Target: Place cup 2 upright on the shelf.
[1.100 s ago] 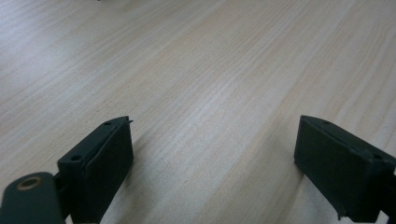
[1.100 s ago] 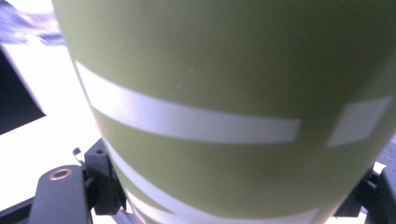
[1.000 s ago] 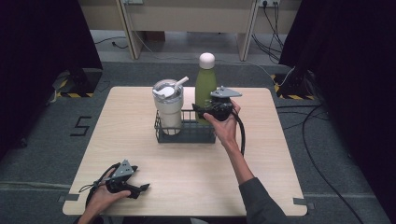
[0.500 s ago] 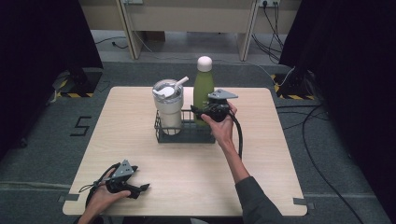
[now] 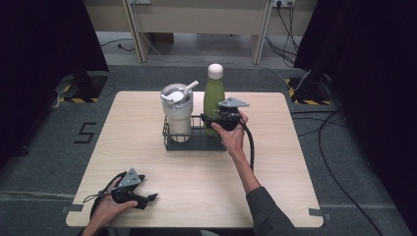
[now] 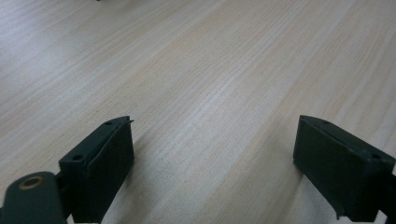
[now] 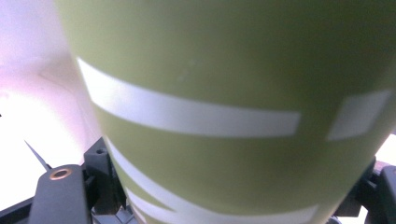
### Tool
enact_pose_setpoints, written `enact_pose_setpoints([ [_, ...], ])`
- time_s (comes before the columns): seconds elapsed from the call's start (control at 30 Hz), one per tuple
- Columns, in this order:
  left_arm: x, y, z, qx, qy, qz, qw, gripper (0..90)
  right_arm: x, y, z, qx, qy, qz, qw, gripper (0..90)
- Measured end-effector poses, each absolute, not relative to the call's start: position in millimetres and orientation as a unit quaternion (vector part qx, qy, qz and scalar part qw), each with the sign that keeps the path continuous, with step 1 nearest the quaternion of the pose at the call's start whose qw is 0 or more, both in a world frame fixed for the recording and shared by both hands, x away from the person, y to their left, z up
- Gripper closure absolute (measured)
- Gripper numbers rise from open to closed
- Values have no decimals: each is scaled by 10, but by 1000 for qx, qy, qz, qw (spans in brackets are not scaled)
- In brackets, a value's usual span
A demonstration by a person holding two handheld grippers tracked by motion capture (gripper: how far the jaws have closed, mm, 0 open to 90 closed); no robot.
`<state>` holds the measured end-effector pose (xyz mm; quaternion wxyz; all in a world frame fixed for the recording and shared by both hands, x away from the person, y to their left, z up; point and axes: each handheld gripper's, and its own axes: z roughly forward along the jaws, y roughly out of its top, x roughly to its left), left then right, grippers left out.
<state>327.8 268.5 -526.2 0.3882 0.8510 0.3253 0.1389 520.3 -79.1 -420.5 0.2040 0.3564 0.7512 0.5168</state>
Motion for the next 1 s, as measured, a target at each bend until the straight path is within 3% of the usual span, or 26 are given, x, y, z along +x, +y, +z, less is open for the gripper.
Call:
enact_pose_setpoints([
  [1.0, 3278, 2686, -5261, 851, 324, 139, 388, 121, 5192, -727, -4429, 354, 752, 517, 204, 207],
])
